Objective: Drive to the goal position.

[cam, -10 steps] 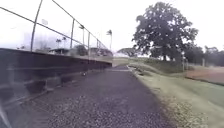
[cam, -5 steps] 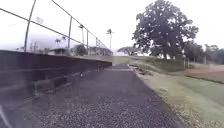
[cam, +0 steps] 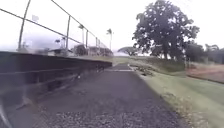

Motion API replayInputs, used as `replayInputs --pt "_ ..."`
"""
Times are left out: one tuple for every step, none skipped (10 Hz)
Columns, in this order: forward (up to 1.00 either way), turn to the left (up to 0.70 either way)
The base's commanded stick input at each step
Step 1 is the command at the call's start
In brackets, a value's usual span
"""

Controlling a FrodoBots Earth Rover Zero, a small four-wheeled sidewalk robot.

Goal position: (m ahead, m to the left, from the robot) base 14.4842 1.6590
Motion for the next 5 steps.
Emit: replayInputs --pt "0.70 0.00" --pt "0.70 0.00" --pt "0.70 0.00" --pt "0.70 0.00" --pt "0.70 0.00"
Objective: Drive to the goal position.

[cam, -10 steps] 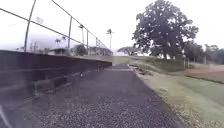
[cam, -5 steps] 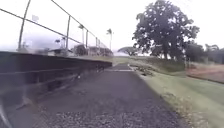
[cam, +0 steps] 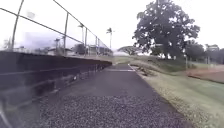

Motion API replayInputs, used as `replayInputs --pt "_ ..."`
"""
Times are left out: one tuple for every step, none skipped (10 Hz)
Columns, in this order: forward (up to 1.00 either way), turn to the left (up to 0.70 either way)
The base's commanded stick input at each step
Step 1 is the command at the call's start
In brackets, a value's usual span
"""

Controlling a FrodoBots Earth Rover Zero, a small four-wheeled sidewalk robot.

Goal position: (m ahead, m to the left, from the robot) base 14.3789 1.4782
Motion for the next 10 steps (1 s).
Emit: replayInputs --pt "0.70 0.01" --pt "0.70 0.05" --pt "0.70 0.14" --pt "0.70 0.08" --pt "0.70 0.00" --pt "0.70 0.00" --pt "0.70 0.00" --pt "0.70 0.00" --pt "0.70 0.03" --pt "0.70 0.06"
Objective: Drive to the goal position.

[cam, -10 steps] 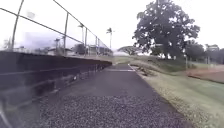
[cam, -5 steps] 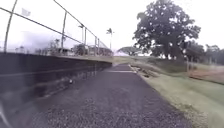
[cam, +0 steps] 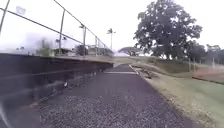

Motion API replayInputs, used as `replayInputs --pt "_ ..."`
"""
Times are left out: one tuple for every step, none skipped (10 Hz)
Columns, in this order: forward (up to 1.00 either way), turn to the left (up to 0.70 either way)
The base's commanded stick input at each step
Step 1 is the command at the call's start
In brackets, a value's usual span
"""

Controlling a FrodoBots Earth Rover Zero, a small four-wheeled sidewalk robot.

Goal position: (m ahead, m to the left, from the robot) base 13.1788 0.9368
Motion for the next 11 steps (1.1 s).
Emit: replayInputs --pt "0.70 0.25" --pt "0.70 0.29" --pt "0.70 0.20" --pt "0.70 0.11" --pt "0.70 0.02" --pt "0.70 0.00" --pt "0.70 0.00" --pt "0.70 0.00" --pt "0.70 0.00" --pt "0.70 0.00" --pt "0.70 0.00"
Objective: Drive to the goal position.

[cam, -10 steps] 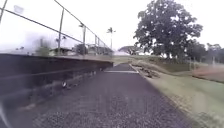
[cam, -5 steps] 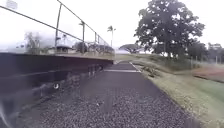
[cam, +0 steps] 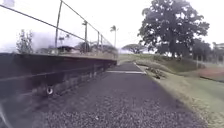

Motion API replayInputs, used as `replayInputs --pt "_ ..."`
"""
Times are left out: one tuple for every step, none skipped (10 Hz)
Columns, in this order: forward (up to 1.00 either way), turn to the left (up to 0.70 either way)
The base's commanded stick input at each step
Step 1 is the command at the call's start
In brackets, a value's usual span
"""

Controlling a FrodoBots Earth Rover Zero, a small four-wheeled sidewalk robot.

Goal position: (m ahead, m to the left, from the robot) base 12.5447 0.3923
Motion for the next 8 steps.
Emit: replayInputs --pt "0.70 0.00" --pt "0.70 0.00" --pt "0.70 0.00" --pt "0.70 -0.04" --pt "0.70 -0.24" --pt "0.70 -0.15" --pt "0.70 0.00" --pt "0.70 0.00"
